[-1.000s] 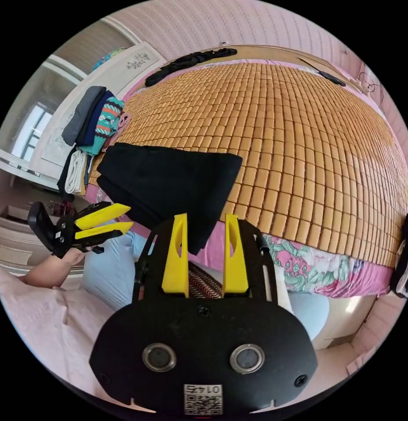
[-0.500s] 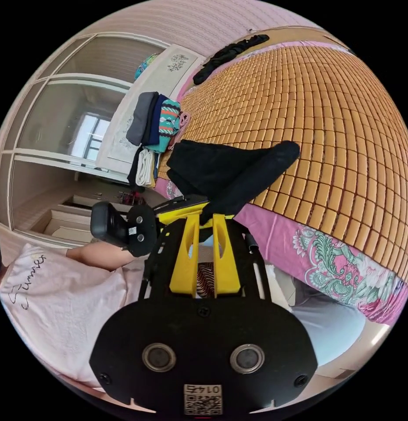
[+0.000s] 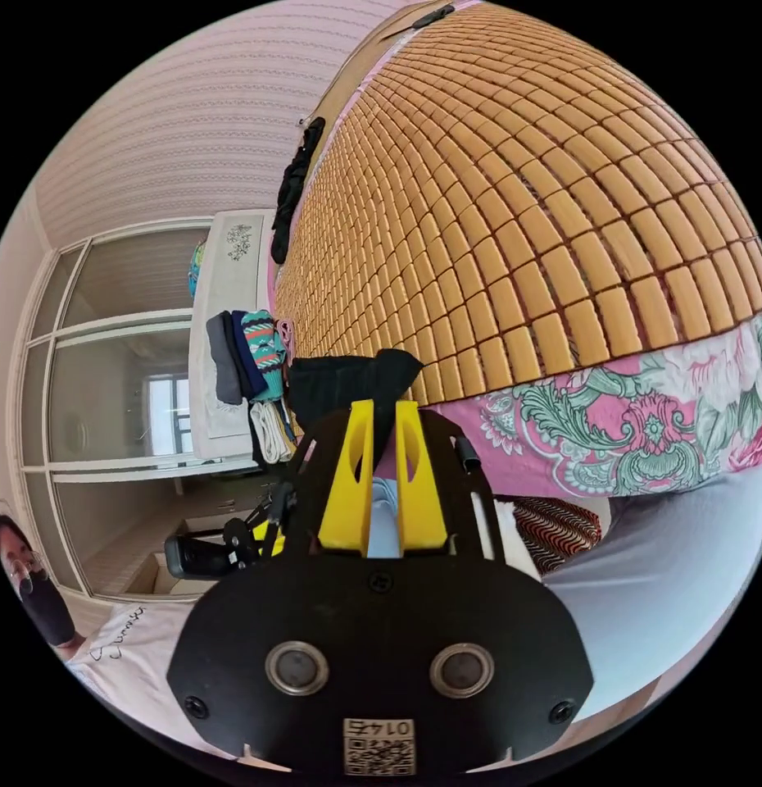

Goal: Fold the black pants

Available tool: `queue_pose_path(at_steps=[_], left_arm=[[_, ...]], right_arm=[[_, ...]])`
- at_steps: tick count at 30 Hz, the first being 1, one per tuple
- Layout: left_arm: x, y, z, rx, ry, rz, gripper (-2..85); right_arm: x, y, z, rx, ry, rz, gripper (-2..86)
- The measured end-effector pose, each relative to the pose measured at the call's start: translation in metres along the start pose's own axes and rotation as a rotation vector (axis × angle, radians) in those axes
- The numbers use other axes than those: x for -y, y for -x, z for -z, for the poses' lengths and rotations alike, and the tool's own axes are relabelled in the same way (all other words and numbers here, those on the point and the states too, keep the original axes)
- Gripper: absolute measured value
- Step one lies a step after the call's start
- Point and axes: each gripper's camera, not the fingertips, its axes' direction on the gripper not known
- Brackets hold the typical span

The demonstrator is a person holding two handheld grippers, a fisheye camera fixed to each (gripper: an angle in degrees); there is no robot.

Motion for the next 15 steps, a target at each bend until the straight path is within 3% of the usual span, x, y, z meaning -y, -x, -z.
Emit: queue_pose_path(at_steps=[9, 13, 15], left_arm=[[0.059, 0.014, 0.017, -0.305, -0.336, 0.044, 3.7], [0.053, 0.048, 0.032, -0.314, -0.44, 0.14, 3.9], [0.033, 0.072, 0.041, -0.275, -0.45, 0.229, 4.3]], right_arm=[[-0.027, 0.027, 0.15, -0.077, -0.199, 0.233, 3.3], [-0.026, 0.058, 0.15, -0.038, -0.199, 0.337, 3.8], [-0.015, 0.091, 0.11, -0.001, -0.111, 0.443, 5.1]])
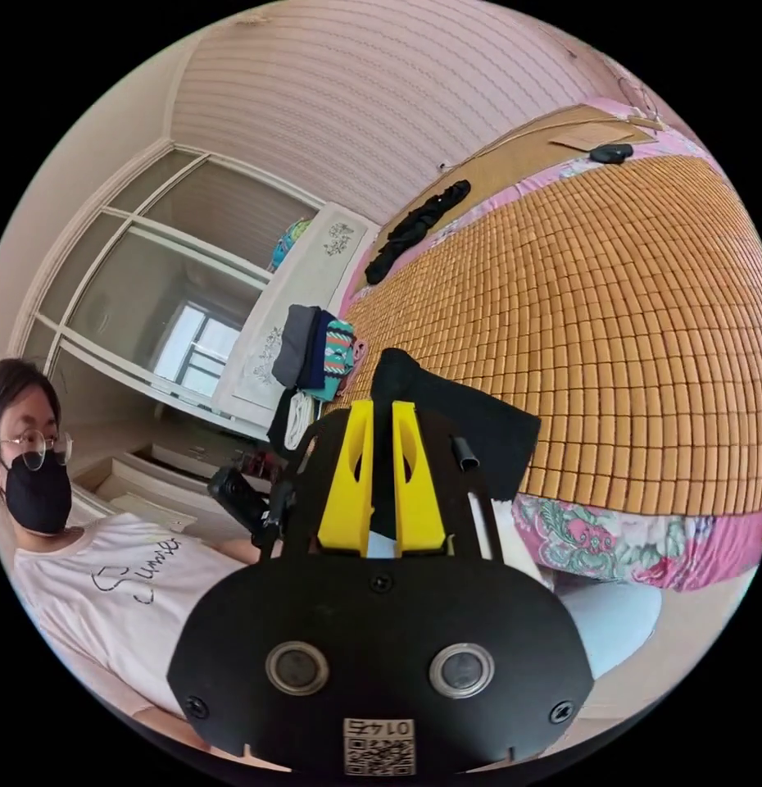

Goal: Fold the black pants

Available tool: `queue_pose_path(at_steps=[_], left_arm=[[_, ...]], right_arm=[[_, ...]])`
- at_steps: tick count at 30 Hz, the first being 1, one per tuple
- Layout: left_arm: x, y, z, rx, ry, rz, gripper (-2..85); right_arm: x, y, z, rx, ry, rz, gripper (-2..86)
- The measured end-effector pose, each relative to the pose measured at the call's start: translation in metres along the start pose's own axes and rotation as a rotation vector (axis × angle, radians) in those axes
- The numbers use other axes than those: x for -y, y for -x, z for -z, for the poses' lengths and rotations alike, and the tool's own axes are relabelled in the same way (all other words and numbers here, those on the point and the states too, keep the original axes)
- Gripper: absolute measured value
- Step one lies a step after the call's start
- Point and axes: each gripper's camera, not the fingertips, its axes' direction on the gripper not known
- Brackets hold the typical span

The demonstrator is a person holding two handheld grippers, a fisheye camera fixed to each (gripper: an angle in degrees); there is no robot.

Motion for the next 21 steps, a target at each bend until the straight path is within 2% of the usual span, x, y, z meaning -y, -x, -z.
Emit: queue_pose_path(at_steps=[3, 5, 7, 10, 15, 17, 21], left_arm=[[-0.025, 0.042, 0.037, 0.235, -0.001, 0.126, 7.4], [-0.053, 0.087, 0.053, 0.432, 0.055, 0.326, 8.4], [-0.072, 0.115, 0.063, 0.485, 0.075, 0.431, 8.8], [-0.085, 0.142, 0.067, 0.496, 0.077, 0.507, 10.1], [-0.068, 0.162, 0.038, 0.427, 0.093, 0.463, 10.9], [-0.056, 0.172, 0.014, 0.416, 0.126, 0.429, 11.0], [-0.043, 0.19, -0.026, 0.431, 0.216, 0.396, 11.1]], right_arm=[[0.02, 0.028, -0.074, 0.026, 0.105, 0.132, 5.6], [0.026, 0.032, -0.106, -0.025, 0.158, 0.142, 2.5], [0.024, 0.029, -0.119, -0.068, 0.176, 0.118, 2.2], [0.003, 0.017, -0.119, -0.146, 0.233, 0.106, 1.7], [-0.06, -0.01, -0.11, -0.417, 0.41, 0.078, 1.2], [-0.08, -0.021, -0.115, -0.469, 0.482, 0.061, 1.2], [-0.095, -0.03, -0.113, -0.484, 0.456, 0.061, 1.7]])
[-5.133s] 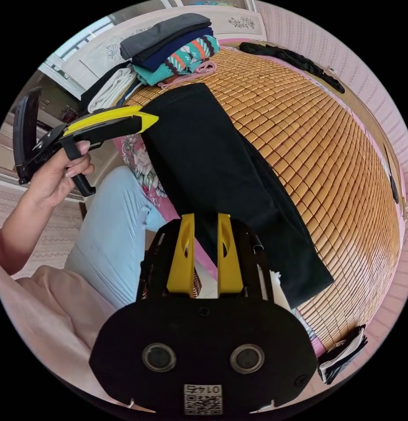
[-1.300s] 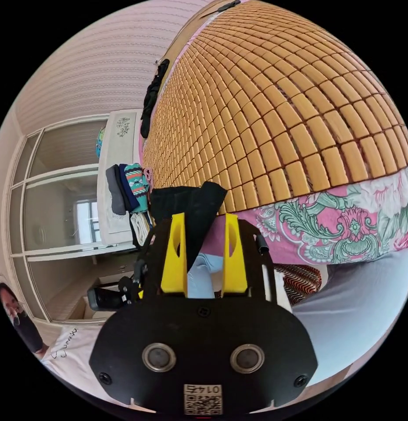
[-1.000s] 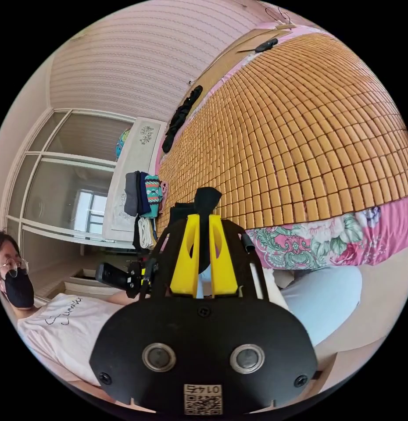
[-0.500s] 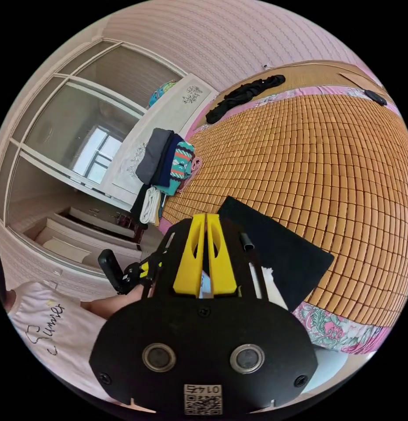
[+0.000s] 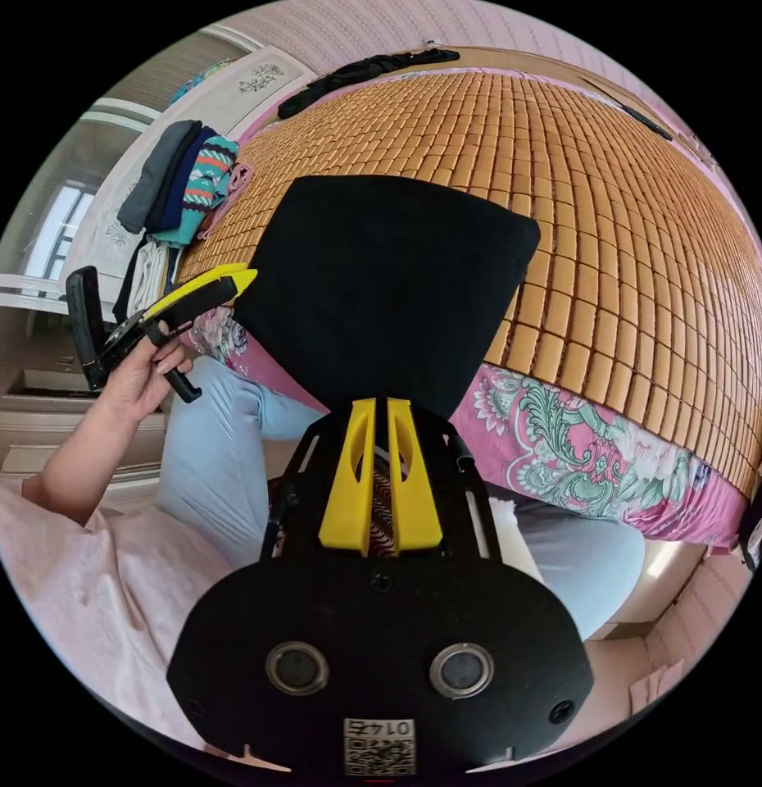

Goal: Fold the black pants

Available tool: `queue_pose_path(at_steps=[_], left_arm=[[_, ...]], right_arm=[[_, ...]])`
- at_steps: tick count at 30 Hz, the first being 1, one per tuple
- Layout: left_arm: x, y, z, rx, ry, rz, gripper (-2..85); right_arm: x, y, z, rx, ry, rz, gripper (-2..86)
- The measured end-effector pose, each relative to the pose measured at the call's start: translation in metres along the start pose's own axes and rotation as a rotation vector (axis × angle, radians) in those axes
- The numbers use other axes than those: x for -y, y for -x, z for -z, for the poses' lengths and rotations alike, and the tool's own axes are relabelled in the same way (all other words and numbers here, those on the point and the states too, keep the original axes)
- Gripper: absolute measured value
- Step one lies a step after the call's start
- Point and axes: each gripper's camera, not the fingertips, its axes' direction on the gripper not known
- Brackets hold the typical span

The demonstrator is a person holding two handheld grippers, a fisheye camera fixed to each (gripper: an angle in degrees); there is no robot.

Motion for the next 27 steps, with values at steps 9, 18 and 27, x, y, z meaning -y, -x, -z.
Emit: queue_pose_path(at_steps=[9, 18, 27], left_arm=[[0.039, 0.017, -0.032, -0.032, 0.026, -0.039, 13.7], [0.077, 0.026, -0.089, -0.157, 0.138, -0.045, 12.6], [0.101, 0.037, -0.114, -0.227, 0.199, -0.021, 12.3]], right_arm=[[-0.024, -0.059, 0.062, 0.145, -0.272, -0.138, 16.6], [-0.063, -0.123, 0.037, 0.485, -0.385, -0.38, 13.6], [-0.065, -0.097, 0.036, 0.398, -0.315, -0.294, 10.1]])
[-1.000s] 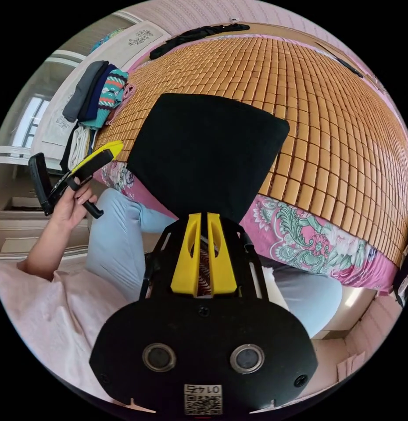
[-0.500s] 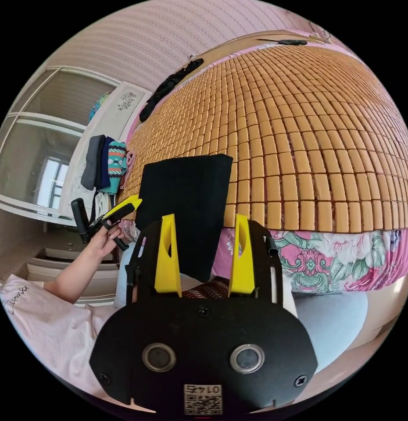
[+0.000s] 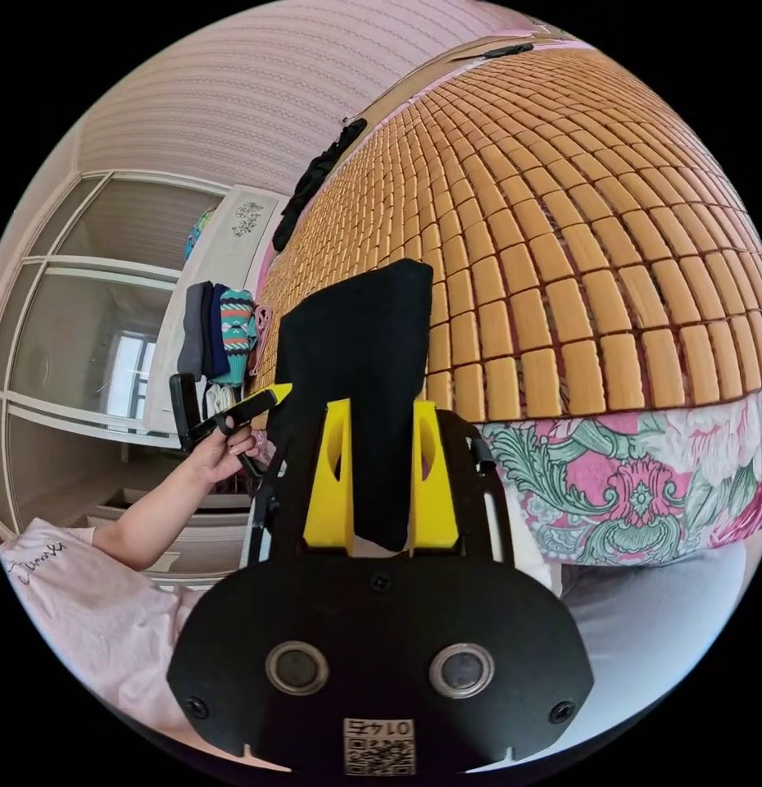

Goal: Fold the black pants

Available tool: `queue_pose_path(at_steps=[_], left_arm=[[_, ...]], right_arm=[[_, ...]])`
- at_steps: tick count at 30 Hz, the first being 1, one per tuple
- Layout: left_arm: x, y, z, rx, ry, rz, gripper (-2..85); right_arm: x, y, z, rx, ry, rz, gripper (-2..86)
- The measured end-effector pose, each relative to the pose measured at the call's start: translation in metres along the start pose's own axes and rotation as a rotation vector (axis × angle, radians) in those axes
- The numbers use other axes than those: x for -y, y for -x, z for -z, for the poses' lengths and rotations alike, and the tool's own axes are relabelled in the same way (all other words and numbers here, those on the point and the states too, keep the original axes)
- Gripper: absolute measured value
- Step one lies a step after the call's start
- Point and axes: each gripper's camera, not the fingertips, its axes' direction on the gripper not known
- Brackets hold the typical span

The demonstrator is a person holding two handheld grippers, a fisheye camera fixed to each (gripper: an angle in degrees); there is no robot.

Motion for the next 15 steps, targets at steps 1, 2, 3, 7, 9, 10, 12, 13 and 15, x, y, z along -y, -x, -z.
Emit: queue_pose_path(at_steps=[1, 2, 3, 7, 9, 10, 12, 13, 15], left_arm=[[0.001, 0.004, -0.003, -0.042, -0.005, 0.018, 11.4], [0.002, 0.008, -0.004, -0.071, -0.006, 0.039, 10.2], [0.002, 0.009, -0.004, -0.078, -0.007, 0.039, 9.4], [0.004, -0.002, 0.005, -0.026, -0.024, -0.018, 5.8], [0.004, -0.01, 0.005, -0.034, -0.019, 0.005, 5.3], [0.002, -0.016, 0.003, -0.057, -0.033, 0.059, 5.2], [-0.002, -0.029, -0.004, -0.105, -0.07, 0.129, 5.0], [-0.001, -0.044, -0.011, -0.14, -0.084, 0.136, 4.9], [0.007, -0.071, -0.025, -0.206, -0.087, 0.13, 4.8]], right_arm=[[-0.001, 0.001, 0.001, 0.0, 0.003, -0.005, 9.4], [-0.001, 0.001, 0.002, 0.02, 0.023, -0.011, 8.0], [-0.002, 0.002, 0.005, 0.032, 0.039, -0.017, 6.5], [-0.004, 0.03, 0.023, 0.078, 0.053, 0.126, 4.4], [-0.008, 0.061, 0.039, -0.033, 0.058, 0.266, 3.8], [-0.009, 0.067, 0.045, -0.049, 0.055, 0.293, 3.7], [-0.01, 0.086, 0.073, -0.096, 0.04, 0.377, 3.5], [-0.01, 0.089, 0.082, -0.111, 0.04, 0.395, 3.5], [-0.011, 0.098, 0.124, -0.199, 0.046, 0.463, 3.5]])
